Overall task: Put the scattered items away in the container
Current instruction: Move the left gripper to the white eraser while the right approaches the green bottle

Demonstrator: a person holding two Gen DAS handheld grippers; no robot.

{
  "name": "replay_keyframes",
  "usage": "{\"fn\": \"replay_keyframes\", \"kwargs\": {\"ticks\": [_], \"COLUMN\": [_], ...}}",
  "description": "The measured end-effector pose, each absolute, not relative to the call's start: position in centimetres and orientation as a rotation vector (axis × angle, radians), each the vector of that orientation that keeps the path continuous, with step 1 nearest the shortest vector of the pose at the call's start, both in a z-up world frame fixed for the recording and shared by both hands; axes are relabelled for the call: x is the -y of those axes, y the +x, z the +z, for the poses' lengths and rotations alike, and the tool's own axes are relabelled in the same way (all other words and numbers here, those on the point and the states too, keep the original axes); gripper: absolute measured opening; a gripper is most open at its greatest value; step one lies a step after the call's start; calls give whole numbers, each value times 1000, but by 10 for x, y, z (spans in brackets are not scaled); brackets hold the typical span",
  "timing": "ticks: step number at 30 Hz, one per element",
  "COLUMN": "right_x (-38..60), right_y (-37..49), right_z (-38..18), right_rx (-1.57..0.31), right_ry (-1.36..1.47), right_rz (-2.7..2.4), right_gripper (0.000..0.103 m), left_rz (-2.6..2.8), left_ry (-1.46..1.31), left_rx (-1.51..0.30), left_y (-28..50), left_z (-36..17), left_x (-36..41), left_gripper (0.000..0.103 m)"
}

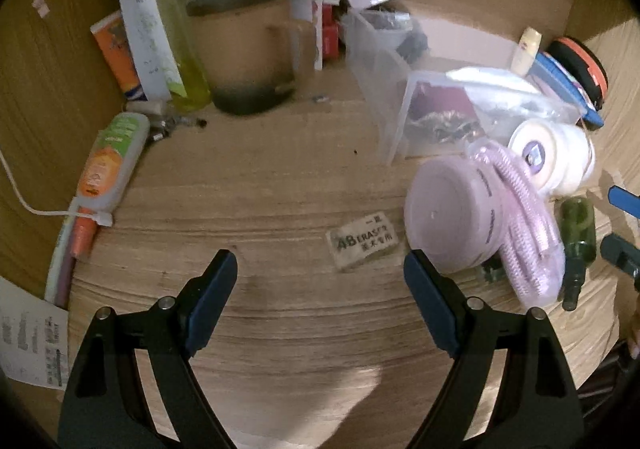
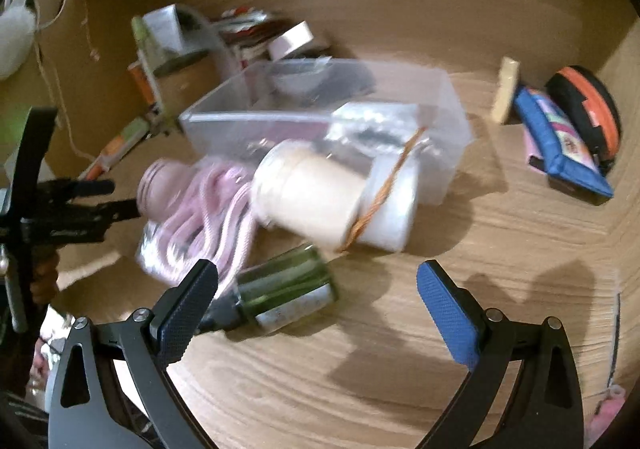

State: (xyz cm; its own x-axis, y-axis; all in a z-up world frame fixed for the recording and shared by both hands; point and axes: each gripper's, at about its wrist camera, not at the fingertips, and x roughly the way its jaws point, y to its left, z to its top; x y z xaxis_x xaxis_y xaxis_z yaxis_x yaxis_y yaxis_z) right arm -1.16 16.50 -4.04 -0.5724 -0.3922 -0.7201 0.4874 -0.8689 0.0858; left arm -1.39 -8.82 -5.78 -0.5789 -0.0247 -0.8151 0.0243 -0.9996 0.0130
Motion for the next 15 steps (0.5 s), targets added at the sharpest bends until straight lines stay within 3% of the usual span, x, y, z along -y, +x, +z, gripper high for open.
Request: {"fn": "replay_keyframes", "kwargs": {"ticks": [13, 15], "right_x": [-152, -154], "right_y": [-16, -19], "right_z": [-65, -66], "right_rx": [-122, -116], "right_ry": [1179, 1187], "right_rz": [-2333, -2320], "right_gripper": [98, 90], "left_rz": [-2716, -2723], "left_ry": [1464, 1452], "left_rx": [-43, -39], "left_y": [-31, -31], "left_z": [-72, -72], "left_x": [86, 86], "left_gripper": [75, 73]}}
